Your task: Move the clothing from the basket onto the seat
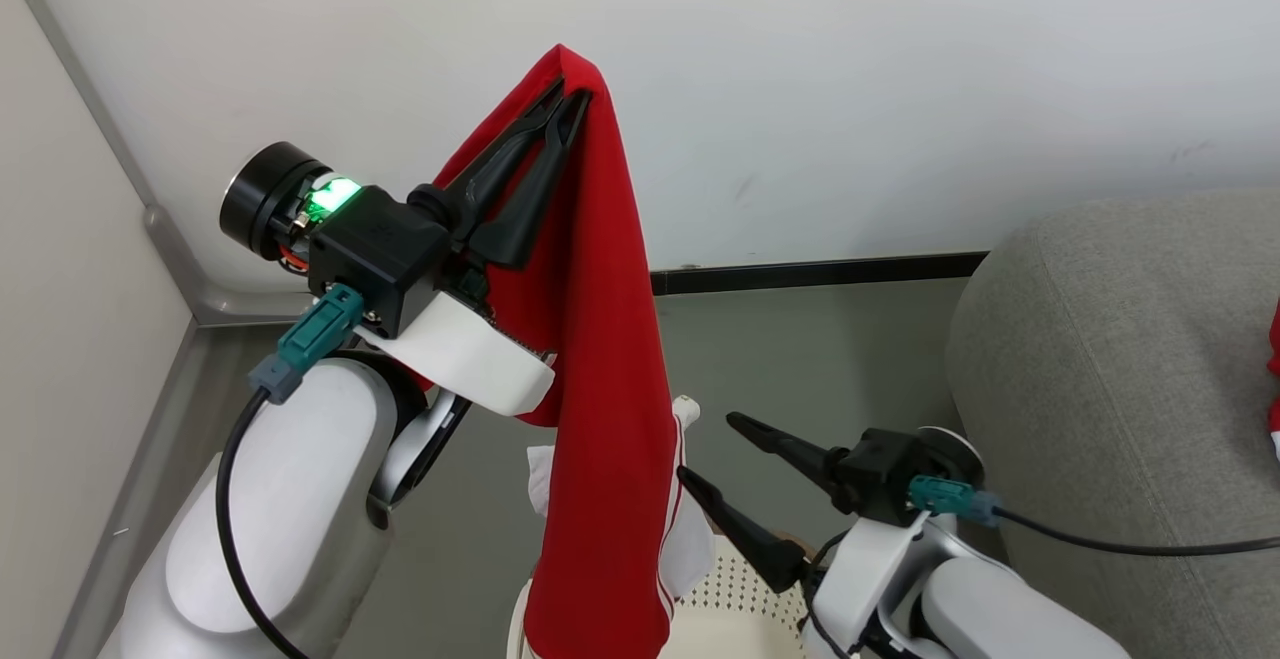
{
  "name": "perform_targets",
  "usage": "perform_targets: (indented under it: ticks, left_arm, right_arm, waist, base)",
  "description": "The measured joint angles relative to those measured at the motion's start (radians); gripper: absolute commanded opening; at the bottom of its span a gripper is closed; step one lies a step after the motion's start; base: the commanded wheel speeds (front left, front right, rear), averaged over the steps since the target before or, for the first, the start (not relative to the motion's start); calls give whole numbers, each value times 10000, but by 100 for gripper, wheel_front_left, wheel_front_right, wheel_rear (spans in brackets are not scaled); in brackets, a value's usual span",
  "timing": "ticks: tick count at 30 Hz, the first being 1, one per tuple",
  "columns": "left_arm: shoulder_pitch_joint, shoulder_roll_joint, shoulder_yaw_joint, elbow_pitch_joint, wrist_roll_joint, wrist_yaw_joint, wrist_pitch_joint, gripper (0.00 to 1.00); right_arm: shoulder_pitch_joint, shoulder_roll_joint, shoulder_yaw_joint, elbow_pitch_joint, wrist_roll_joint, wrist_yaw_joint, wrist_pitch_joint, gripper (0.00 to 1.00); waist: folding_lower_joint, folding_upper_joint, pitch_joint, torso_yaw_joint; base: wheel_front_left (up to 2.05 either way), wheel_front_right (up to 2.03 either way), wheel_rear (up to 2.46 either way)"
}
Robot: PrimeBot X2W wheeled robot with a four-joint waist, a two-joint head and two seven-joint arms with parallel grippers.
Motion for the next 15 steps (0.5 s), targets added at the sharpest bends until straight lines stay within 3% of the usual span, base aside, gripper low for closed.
perform_targets:
  ticks: [11,15]
  left_arm:
    - [-201,0,-46,-67,-42,-90,13,0]
    - [-214,-4,-90,-102,-82,-138,10,0]
  right_arm:
    - [-745,-1143,-548,50,491,0,0,100]
    - [-840,-1601,-15,88,1030,0,0,100]
  waist:
    - [0,0,67,39]
    - [0,0,90,74]
  base:
    - [0,0,0]
    - [0,0,0]
